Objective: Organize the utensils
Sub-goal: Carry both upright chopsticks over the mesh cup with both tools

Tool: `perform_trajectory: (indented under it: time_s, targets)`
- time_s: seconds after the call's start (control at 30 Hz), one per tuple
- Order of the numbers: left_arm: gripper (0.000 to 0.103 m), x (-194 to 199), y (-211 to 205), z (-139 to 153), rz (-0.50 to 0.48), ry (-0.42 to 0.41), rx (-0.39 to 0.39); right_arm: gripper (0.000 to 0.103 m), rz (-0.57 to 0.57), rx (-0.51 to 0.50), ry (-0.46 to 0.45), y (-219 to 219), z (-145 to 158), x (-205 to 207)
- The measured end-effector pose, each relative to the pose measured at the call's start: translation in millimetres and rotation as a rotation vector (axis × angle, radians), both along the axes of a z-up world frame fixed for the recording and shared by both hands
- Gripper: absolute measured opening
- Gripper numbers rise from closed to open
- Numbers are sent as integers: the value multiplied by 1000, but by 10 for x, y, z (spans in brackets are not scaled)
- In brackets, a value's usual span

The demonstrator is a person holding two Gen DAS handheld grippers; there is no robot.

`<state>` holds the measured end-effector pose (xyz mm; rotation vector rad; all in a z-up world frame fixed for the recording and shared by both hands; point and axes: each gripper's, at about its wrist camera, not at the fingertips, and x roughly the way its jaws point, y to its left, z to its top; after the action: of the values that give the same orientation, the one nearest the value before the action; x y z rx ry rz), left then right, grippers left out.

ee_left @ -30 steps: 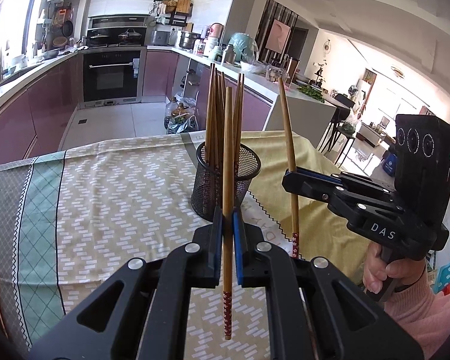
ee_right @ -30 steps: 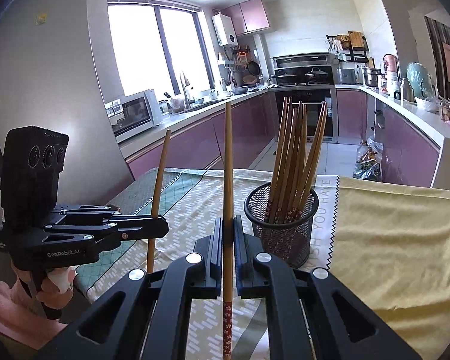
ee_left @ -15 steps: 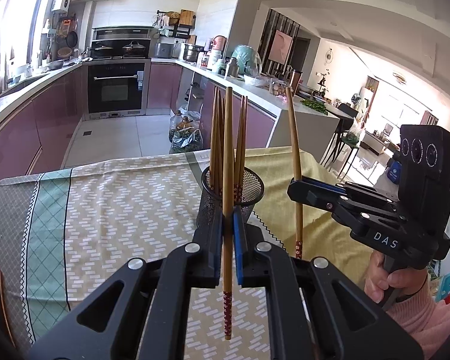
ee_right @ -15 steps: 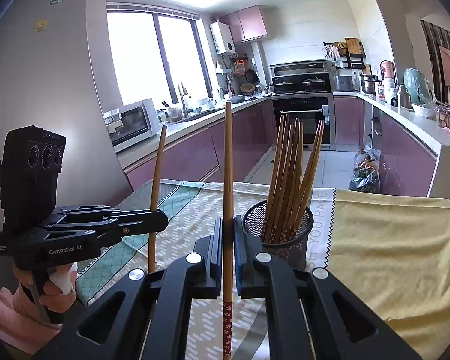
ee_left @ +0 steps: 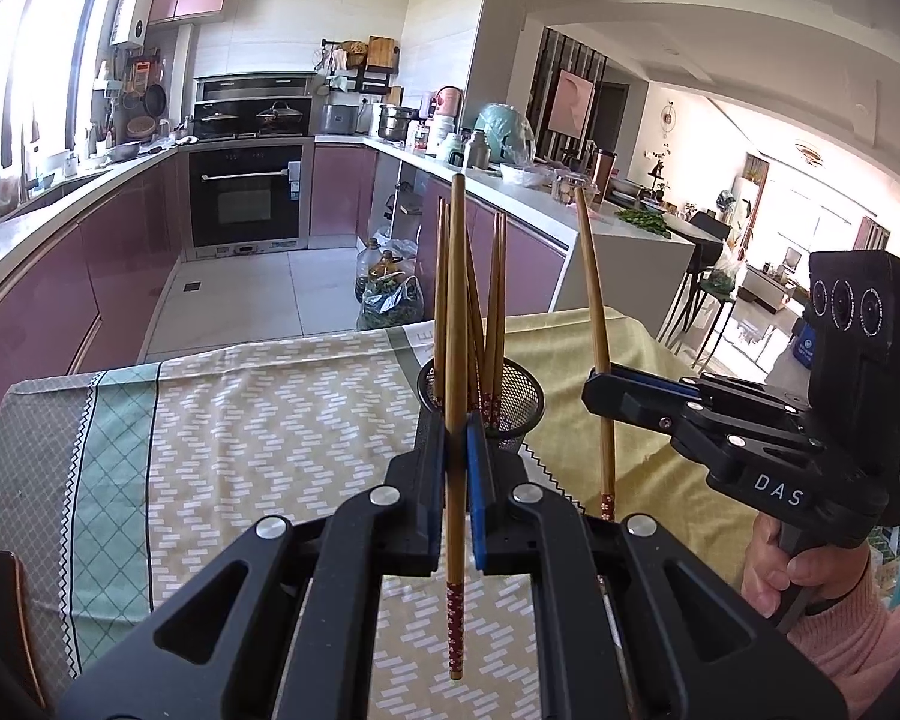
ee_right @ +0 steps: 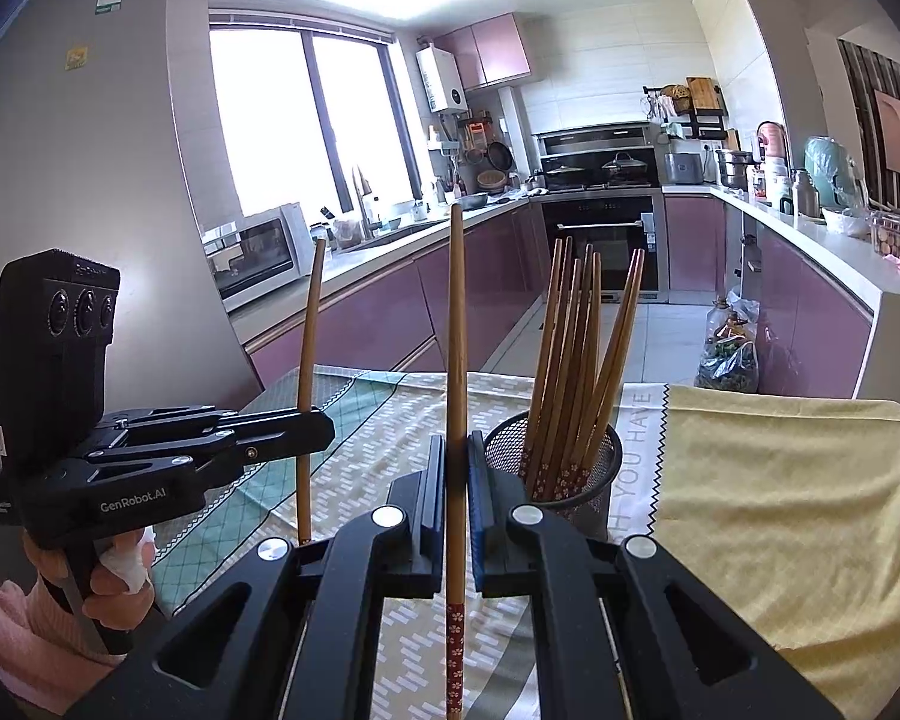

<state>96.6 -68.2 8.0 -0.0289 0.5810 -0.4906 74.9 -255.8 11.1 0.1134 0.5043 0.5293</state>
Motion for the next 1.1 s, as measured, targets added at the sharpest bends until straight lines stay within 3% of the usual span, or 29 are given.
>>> perform_trajectory:
  time_s: [1.1]
  targets:
    - [7, 116, -67, 148, 10, -21, 6, 6, 0, -2, -5, -19, 19, 20]
